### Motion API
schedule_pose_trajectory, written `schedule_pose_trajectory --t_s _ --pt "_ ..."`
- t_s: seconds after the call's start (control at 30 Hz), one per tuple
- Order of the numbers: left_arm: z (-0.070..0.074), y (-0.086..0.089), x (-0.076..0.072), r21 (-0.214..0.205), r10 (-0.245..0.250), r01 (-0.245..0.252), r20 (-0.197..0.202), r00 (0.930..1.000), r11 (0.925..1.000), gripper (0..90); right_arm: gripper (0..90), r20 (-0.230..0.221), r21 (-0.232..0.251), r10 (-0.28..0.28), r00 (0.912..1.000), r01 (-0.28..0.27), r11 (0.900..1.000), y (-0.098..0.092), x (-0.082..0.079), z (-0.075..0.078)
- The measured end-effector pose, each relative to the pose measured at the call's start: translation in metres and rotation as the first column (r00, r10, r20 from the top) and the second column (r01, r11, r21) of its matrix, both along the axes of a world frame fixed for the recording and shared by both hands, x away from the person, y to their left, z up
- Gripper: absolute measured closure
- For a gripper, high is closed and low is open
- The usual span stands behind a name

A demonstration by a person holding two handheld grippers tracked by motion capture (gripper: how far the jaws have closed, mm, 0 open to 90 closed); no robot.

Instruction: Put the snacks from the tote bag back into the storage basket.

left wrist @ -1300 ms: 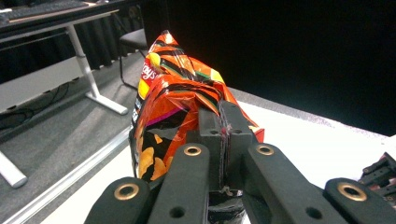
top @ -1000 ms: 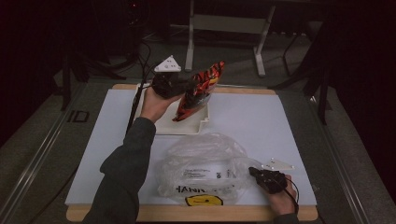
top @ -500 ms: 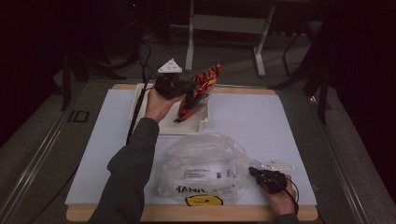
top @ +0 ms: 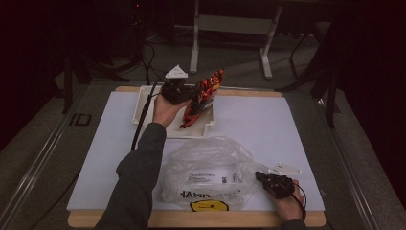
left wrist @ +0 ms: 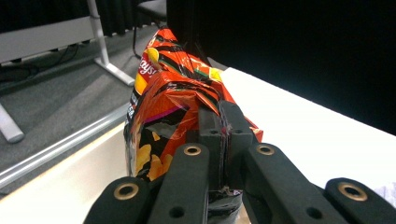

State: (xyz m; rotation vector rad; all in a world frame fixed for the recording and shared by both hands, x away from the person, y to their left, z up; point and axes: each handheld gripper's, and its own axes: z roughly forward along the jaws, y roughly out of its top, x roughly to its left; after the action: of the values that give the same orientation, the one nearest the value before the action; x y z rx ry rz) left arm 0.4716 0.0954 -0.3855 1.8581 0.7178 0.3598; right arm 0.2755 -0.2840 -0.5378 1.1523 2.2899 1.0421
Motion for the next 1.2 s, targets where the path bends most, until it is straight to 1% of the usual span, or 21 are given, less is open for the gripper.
schedule_pose_trajectory --t_s 0.1,0.2,0.3,0.37,0.43,0.5,0.53,0.57,0.6,0.63,0.67,0.7,0.77,0.83,0.9,0.97,1.03,1.07,1.1,1.13,1.2 --pt "-0.005 0.003 0.002 -0.015 0.015 -0.016 -0.013 0.9998 0.9998 89.4 88.3 0.0 0.002 0.0 1.0 0.0 1.0 0.0 0.0 0.0" --pt "-0.013 0.007 0.005 -0.006 0.033 -0.033 -0.03 0.999 0.9994 89.2 88.3 0.0 0.001 0.001 1.0 -0.001 1.0 0.0 0.0 0.0" --pt "-0.018 0.012 0.005 -0.017 0.061 -0.062 -0.035 0.9975 0.9979 88.6 88.3 0.0 0.0 0.0 1.0 0.0 1.0 0.0 0.0 0.0" --pt "-0.019 0.016 0.006 -0.022 0.083 -0.084 -0.031 0.996 0.9962 87.7 88.3 -0.001 0.0 0.0 1.0 0.0 1.0 0.0 0.0 0.0" --pt "-0.019 0.019 0.005 -0.009 0.113 -0.113 -0.021 0.9933 0.9935 85.7 88.3 0.0 0.0 0.0 1.0 0.0 1.0 0.0 0.0 0.0" --pt "-0.019 0.019 0.005 -0.005 0.123 -0.123 -0.017 0.9923 0.9924 80.9 88.3 0.0 0.001 0.0 1.0 0.0 1.0 0.0 0.0 0.0" --pt "-0.018 0.022 0.004 0.002 0.148 -0.148 -0.018 0.9888 0.989 80.9 88.3 0.0 0.0 0.0 1.0 0.0 1.0 0.0 0.0 0.0" --pt "-0.018 0.022 0.004 0.019 0.163 -0.163 -0.018 0.9865 0.9865 73.3 88.3 0.001 -0.001 -0.001 1.0 0.001 1.0 0.0 0.0 0.0" --pt "-0.019 0.022 0.004 0.038 0.179 -0.178 -0.017 0.9838 0.9833 70.3 88.3 0.0 0.0 -0.001 1.0 0.001 1.0 0.0 0.0 0.0" --pt "-0.019 0.022 0.003 0.045 0.184 -0.183 -0.012 0.9829 0.9821 68.0 88.3 0.0 -0.002 -0.001 1.0 0.001 1.0 0.0 0.0 0.0" --pt "-0.02 0.023 0.003 0.057 0.196 -0.195 -0.009 0.9806 0.9791 65.8 88.3 0.0 -0.002 -0.001 1.0 0.001 1.0 0.0 0.0 0.0" --pt "-0.02 0.023 0.003 0.063 0.215 -0.214 -0.006 0.9767 0.9748 63.3 88.3 0.0 -0.002 -0.001 1.0 0.001 1.0 0.0 0.0 0.0" --pt "-0.022 0.026 0.003 0.057 0.239 -0.238 -0.007 0.9711 0.9696 60.5 88.3 0.001 -0.002 -0.001 1.0 0.001 1.0 0.0 0.0 0.0" --pt "-0.023 0.03 0.004 0.056 0.272 -0.271 -0.007 0.9623 0.9609 57.6 88.3 0.001 -0.002 -0.001 1.0 0.001 1.0 0.0 0.0 0.0" --pt "-0.023 0.035 0.005 0.059 0.31 -0.309 -0.018 0.9505 0.9493 55.4 88.3 0.001 -0.001 -0.001 1.0 0.001 1.0 0.0 0.0 0.0" --pt "-0.023 0.039 0.005 0.062 0.337 -0.336 -0.021 0.9412 0.94 53.8 88.3 0.001 0.0 -0.001 1.0 0.001 1.0 0.0 0.0 0.0" --pt "-0.023 0.043 0.005 0.071 0.368 -0.366 -0.024 0.9294 0.928 52.7 88.3 0.001 -0.002 -0.001 1.0 0.001 1.0 0.0 0.0 0.0" --pt "-0.023 0.045 0.006 0.069 0.377 -0.374 -0.028 0.926 0.9249 52.5 88.3 0.001 -0.002 -0.001 1.0 0.001 1.0 0.0 0.0 0.0" --pt "-0.023 0.046 0.006 0.071 0.388 -0.385 -0.029 0.9213 0.9202 52.4 88.3 0.001 -0.002 -0.001 1.0 0.001 1.0 0.0 0.0 0.0" --pt "-0.023 0.048 0.005 0.08 0.41 -0.407 -0.027 0.9115 0.9098 52.4 88.3 0.001 -0.002 -0.001 1.0 0.001 1.0 0.0 0.0 0.0" --pt "-0.024 0.05 0.006 0.074 0.436 -0.432 -0.031 0.8996 0.8986 52.4 88.3 0.002 -0.002 -0.001 1.0 0.001 1.0 0.0 -0.001 0.0"
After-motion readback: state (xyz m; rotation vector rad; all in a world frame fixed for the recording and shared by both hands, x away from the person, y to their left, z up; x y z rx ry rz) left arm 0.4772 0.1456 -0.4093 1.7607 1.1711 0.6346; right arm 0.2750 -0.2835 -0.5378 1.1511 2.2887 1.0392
